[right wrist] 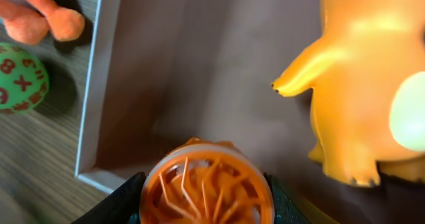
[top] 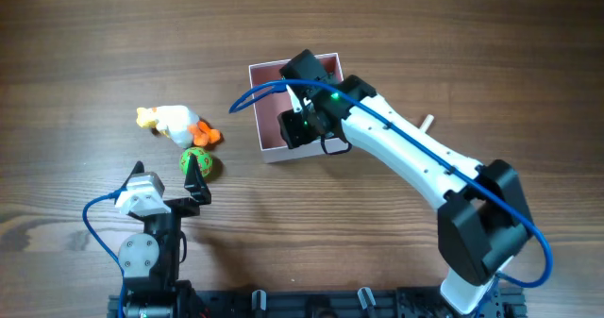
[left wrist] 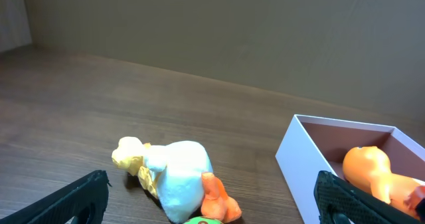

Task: Pack container
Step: 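Carry the gear with the right gripper into the box and release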

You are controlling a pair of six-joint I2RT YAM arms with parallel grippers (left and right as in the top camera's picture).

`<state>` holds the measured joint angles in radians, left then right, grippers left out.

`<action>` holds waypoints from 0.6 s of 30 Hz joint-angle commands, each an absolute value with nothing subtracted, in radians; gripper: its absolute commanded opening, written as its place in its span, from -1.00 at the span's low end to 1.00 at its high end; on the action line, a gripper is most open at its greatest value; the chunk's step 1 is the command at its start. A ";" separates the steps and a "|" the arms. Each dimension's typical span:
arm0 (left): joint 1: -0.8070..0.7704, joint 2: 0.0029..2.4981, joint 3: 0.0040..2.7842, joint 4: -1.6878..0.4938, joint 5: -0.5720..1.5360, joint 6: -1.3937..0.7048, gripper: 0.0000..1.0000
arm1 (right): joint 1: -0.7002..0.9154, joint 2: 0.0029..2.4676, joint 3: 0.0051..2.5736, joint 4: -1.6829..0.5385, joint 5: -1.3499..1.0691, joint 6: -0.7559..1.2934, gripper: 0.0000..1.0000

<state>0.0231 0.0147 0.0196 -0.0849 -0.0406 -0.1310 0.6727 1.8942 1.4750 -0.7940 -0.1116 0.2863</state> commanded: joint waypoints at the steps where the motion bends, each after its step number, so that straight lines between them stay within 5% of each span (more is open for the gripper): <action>1: 0.020 0.009 0.012 -0.081 -0.054 -0.108 0.99 | 0.674 1.943 1.465 -0.780 -0.097 0.290 0.08; 12: 0.020 0.009 0.012 -0.081 -0.054 -0.108 0.99 | 0.673 1.957 1.466 -0.745 -0.092 0.288 0.08; 18: 0.020 0.009 0.012 -0.081 -0.054 -0.108 1.00 | 0.673 1.957 1.466 -0.759 -0.075 0.287 0.26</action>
<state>0.0231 0.0147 0.0196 -0.0849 -0.0406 -0.1310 0.6727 1.9465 1.4746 -0.7532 -0.0986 0.2867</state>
